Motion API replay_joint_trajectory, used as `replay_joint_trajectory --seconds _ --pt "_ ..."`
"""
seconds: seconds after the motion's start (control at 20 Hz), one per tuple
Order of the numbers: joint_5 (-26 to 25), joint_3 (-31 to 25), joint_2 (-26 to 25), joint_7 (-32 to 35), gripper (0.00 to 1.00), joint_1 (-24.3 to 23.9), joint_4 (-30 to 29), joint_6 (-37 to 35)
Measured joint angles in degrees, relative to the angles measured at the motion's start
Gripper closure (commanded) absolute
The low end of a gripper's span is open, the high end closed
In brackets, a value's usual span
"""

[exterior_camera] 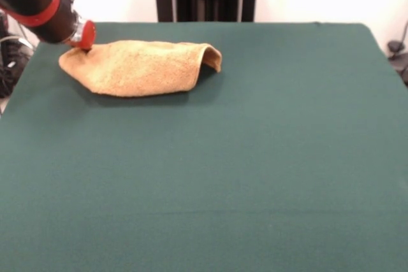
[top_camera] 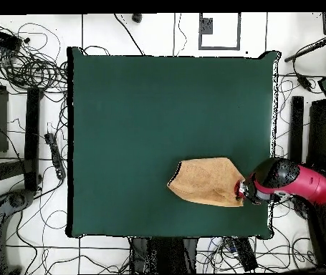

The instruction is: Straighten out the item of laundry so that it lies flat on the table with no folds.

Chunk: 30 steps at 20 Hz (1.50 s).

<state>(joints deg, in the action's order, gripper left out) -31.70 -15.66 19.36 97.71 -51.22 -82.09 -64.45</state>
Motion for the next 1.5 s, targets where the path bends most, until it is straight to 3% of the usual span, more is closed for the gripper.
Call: replay_joint_trajectory --seconds 0.65,1.5 --pt "-2.9 -5.7 5.3 0.0 1.00 -9.0 -11.5 13.8" --pt "-13.8 -4.4 14.4 0.0 1.00 -12.6 -28.5 40.7"
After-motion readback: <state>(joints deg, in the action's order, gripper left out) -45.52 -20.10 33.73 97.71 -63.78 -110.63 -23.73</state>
